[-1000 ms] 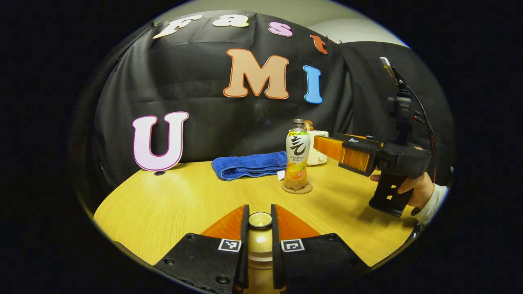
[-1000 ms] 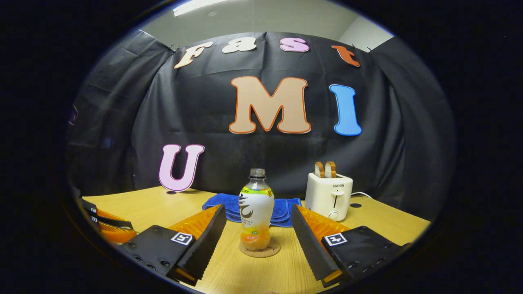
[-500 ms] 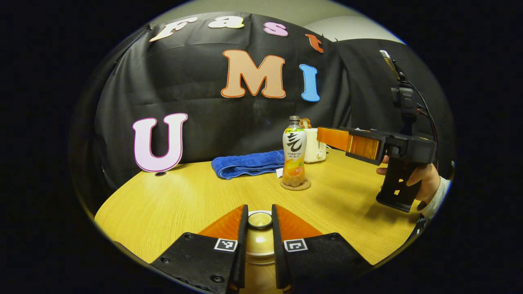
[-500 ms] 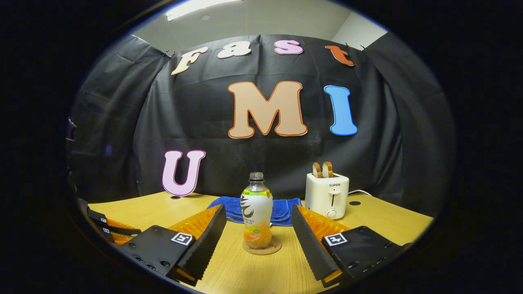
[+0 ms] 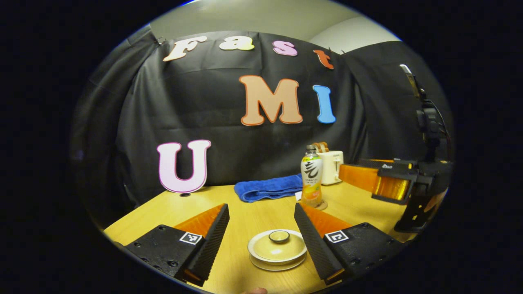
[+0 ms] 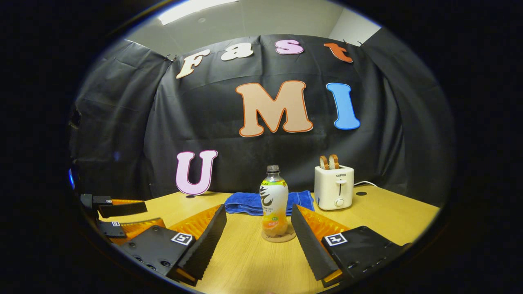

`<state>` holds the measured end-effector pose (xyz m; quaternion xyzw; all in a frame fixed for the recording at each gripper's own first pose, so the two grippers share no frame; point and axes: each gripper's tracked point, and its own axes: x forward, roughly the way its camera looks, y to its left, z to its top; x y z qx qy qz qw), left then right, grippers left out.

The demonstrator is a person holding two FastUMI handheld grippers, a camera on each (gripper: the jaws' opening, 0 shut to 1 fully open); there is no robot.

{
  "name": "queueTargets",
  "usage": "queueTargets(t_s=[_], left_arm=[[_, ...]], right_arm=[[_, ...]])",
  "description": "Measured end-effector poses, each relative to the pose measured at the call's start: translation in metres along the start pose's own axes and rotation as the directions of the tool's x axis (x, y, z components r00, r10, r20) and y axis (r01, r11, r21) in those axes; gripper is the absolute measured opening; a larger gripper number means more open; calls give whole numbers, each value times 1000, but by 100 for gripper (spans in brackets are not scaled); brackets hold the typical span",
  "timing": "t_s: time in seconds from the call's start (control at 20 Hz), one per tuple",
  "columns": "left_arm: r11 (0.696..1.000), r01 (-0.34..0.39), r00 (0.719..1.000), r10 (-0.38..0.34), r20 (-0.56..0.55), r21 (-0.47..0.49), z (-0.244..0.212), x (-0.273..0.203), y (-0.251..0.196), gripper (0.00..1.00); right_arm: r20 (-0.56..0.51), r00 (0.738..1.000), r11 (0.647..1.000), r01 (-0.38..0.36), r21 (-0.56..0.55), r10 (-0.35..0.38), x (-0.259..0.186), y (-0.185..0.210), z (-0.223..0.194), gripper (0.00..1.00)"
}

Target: Open the teacup lid with one hand, grasp the water bottle and pour water into the teacup with the other hand; after pouring, place the water bottle on the coaster and then close the teacup lid.

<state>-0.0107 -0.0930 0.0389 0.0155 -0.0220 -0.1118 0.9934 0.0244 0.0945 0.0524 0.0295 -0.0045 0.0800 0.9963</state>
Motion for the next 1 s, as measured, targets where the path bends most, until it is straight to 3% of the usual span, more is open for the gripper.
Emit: queueTargets(t_s=[0.05,0.15,0.3,0.5,0.55,0.6,0.65,0.7,0.8,1.0], left_arm=[[999,-42,999,43,28,-12,7,-4,8,93],[993,-112,991,115,62,-48,12,-15,20,92],[986,-154,985,159,70,-69,13,-24,27,92],[982,-170,983,175,60,-76,11,-29,29,92],[982,-171,982,176,62,-76,12,-31,29,92],[982,-175,982,180,65,-77,12,-32,29,92],[981,-176,981,182,68,-77,13,-33,29,92],[981,-177,981,182,69,-76,13,-33,29,92],[980,-180,980,185,70,-81,14,-33,28,92],[980,-183,978,189,85,-73,20,-35,25,92]], right_arm=[[-5,1000,1000,1,4,-1,-6,3,-4,95],[-21,1000,1000,4,-3,-5,-19,9,-13,99],[-22,1000,1000,11,-19,-11,-38,16,-16,99],[4,1000,1000,1,1,-1,-56,27,-9,99],[13,1000,1000,4,0,-4,-59,27,-6,95],[21,1000,1000,6,-1,-6,-62,28,-4,99],[28,1000,1000,5,-1,-5,-64,29,-2,95],[33,999,1000,3,0,-3,-66,31,-2,99],[37,999,1000,-3,-1,3,-70,33,0,95],[62,998,1000,-3,-12,3,-76,31,10,99]])
